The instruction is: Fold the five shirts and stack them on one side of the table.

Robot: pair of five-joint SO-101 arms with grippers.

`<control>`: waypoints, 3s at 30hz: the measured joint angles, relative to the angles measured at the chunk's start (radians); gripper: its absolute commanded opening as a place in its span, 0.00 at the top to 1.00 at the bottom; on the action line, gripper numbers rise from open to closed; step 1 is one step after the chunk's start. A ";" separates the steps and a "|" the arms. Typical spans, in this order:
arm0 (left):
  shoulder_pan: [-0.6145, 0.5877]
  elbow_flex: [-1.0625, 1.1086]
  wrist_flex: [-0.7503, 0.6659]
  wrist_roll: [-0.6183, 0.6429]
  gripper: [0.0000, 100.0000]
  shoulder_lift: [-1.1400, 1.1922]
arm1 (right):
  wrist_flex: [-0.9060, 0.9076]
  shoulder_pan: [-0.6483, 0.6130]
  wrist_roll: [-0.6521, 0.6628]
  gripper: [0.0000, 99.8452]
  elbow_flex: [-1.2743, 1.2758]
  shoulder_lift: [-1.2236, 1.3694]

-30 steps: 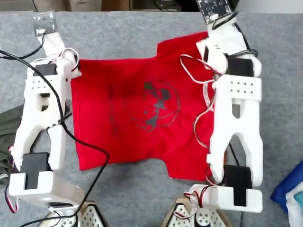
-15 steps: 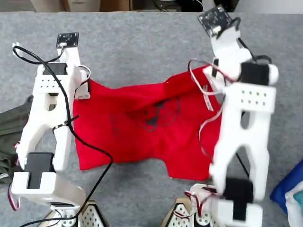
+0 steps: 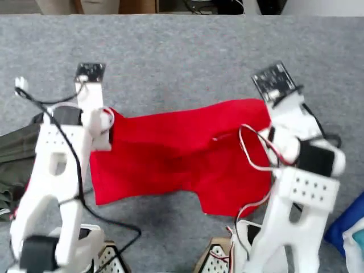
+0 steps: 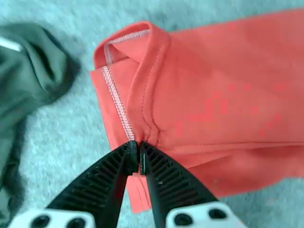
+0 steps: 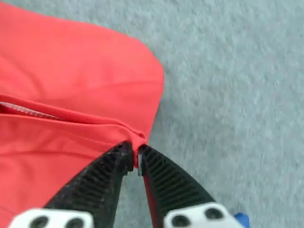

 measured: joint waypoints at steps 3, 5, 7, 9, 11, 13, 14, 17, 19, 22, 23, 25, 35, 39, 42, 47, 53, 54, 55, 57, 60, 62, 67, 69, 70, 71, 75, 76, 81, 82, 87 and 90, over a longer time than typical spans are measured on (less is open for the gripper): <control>0.000 0.106 -0.014 -0.006 0.98 -0.115 | 0.003 0.031 0.035 1.00 0.083 -0.100; -0.008 0.153 -0.014 -0.006 0.98 -0.172 | 0.026 0.038 0.058 1.00 0.132 -0.170; -0.018 0.193 -0.014 -0.006 0.98 -0.212 | 0.051 0.041 0.083 1.00 0.178 -0.235; -0.031 0.216 -0.014 -0.006 0.98 -0.229 | 0.078 0.041 0.103 1.00 0.222 -0.298; -0.041 0.221 -0.014 -0.006 0.98 -0.232 | 0.104 0.041 0.112 1.00 0.267 -0.354; -0.049 0.224 -0.014 -0.006 0.98 -0.233 | 0.121 0.041 0.124 1.00 0.310 -0.396; -0.049 0.224 -0.014 -0.006 0.98 -0.233 | 0.126 0.041 0.132 1.00 0.331 -0.414; -0.052 0.224 -0.014 -0.006 0.98 -0.233 | 0.129 0.041 0.141 1.00 0.381 -0.456; -0.052 0.224 -0.014 -0.006 0.98 -0.233 | 0.129 0.041 0.141 1.00 0.390 -0.465; -0.052 0.227 -0.014 -0.006 0.98 -0.233 | 0.129 0.041 0.141 1.00 0.393 -0.470; -0.052 0.227 -0.014 -0.006 0.98 -0.233 | 0.129 0.041 0.141 1.00 0.393 -0.471; -0.052 0.227 -0.014 -0.006 0.98 -0.233 | 0.129 0.041 0.141 1.00 0.394 -0.471; -0.052 0.227 -0.014 -0.006 0.98 -0.233 | 0.219 0.041 0.298 1.00 0.396 -0.471; -0.052 0.227 -0.014 -0.006 0.98 -0.233 | 0.238 0.044 0.348 0.99 0.396 -0.471; -0.052 0.227 0.018 -0.006 0.98 -0.241 | 0.239 0.104 0.364 0.99 0.402 -0.471; -0.052 0.230 0.091 -0.006 0.98 -0.244 | 0.239 0.207 0.439 0.95 0.402 -0.479; -0.052 0.230 0.130 -0.006 0.98 -0.244 | 0.279 0.221 0.528 0.85 0.402 -0.479; -0.052 0.230 0.130 -0.006 0.98 -0.244 | 0.284 0.221 0.546 0.85 0.402 -0.479; -0.052 0.230 0.130 -0.006 0.97 -0.244 | 0.287 0.221 0.560 0.85 0.402 -0.479; -0.052 0.230 0.130 -0.006 0.92 -0.244 | 0.288 0.221 0.582 0.85 0.402 -0.479; -0.052 0.230 0.130 -0.006 0.82 -0.247 | 0.288 0.221 0.591 0.84 0.397 -0.479; -0.052 0.221 0.150 -0.006 0.77 -0.247 | 0.288 0.221 0.592 0.84 0.362 -0.479; -0.052 0.043 0.258 -0.008 0.79 -0.247 | 0.276 0.199 0.545 0.85 0.239 -0.482; -0.052 -0.058 0.288 -0.006 0.83 -0.247 | 0.269 0.161 0.514 0.88 0.203 -0.465; -0.052 -0.106 0.290 -0.008 0.85 -0.247 | 0.258 0.138 0.489 0.92 0.186 -0.445; -0.052 -0.140 0.287 -0.008 0.88 -0.247 | 0.245 0.115 0.460 0.96 0.172 -0.420; -0.052 -0.155 0.170 0.058 0.98 -0.221 | 0.152 0.021 0.322 0.98 0.104 -0.255; -0.052 -0.143 0.127 0.078 0.97 -0.204 | 0.126 -0.005 0.290 0.99 0.083 -0.199; -0.052 -0.035 -0.077 0.155 0.98 -0.066 | -0.002 -0.114 0.138 0.99 -0.031 0.098; -0.052 -0.014 -0.120 0.170 0.98 -0.031 | -0.031 -0.123 0.117 0.99 -0.048 0.158; -0.052 0.015 -0.281 0.203 0.98 0.173 | -0.184 -0.130 0.057 0.99 -0.117 0.446; -0.052 0.015 -0.324 0.203 0.98 0.305 | -0.252 -0.130 0.049 0.99 -0.153 0.608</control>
